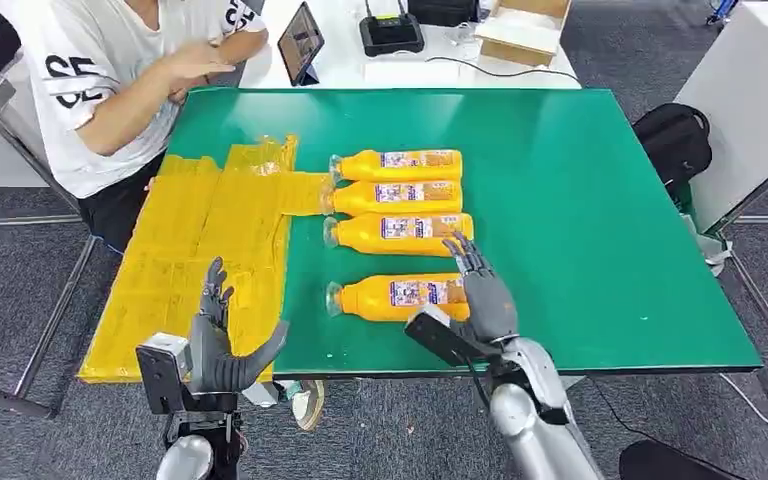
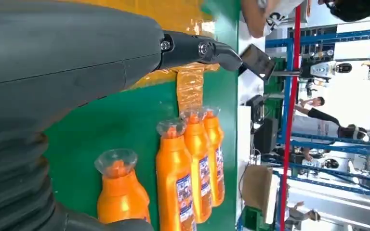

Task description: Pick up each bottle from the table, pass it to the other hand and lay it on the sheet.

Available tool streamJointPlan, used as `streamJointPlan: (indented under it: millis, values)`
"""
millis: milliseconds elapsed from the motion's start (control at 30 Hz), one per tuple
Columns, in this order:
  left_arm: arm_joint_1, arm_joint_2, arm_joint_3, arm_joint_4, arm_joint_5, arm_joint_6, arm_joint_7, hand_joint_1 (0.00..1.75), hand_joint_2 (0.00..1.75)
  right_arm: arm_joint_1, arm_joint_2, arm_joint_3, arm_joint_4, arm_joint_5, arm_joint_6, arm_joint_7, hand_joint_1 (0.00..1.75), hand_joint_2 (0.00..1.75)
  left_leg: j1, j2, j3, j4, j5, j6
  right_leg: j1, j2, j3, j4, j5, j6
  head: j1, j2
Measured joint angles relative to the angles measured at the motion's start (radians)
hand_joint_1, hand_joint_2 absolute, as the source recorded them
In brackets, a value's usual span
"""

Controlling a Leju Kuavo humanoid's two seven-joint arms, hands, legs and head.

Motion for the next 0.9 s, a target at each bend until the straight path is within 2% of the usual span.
streamJointPlan:
  millis: [200,467,900]
  values:
    - [-0.001,0.000,0.010,0.005,-0.002,-0.004,0.001,0.00,1.75,-0.035,-0.018,0.006,0.056,0.004,0.013,0.009,0.00,1.75,0.000,0.000,0.000,0.000,0.000,0.000,0.000,0.000,0.000,0.000,0.000,0.000,0.000,0.000]
    - [-0.016,0.000,0.016,0.028,-0.009,-0.016,0.011,0.00,1.75,-0.119,-0.037,0.062,0.216,-0.009,0.112,0.040,0.00,1.75,0.000,0.000,0.000,0.000,0.000,0.000,0.000,0.000,0.000,0.000,0.000,0.000,0.000,0.000]
    - [-0.045,0.000,0.019,0.083,-0.009,-0.019,0.022,0.00,1.75,-0.252,-0.048,0.143,0.428,-0.007,0.138,0.060,0.00,1.75,0.000,0.001,0.000,0.000,0.000,0.000,0.000,0.000,0.000,0.000,0.000,0.000,0.000,0.000]
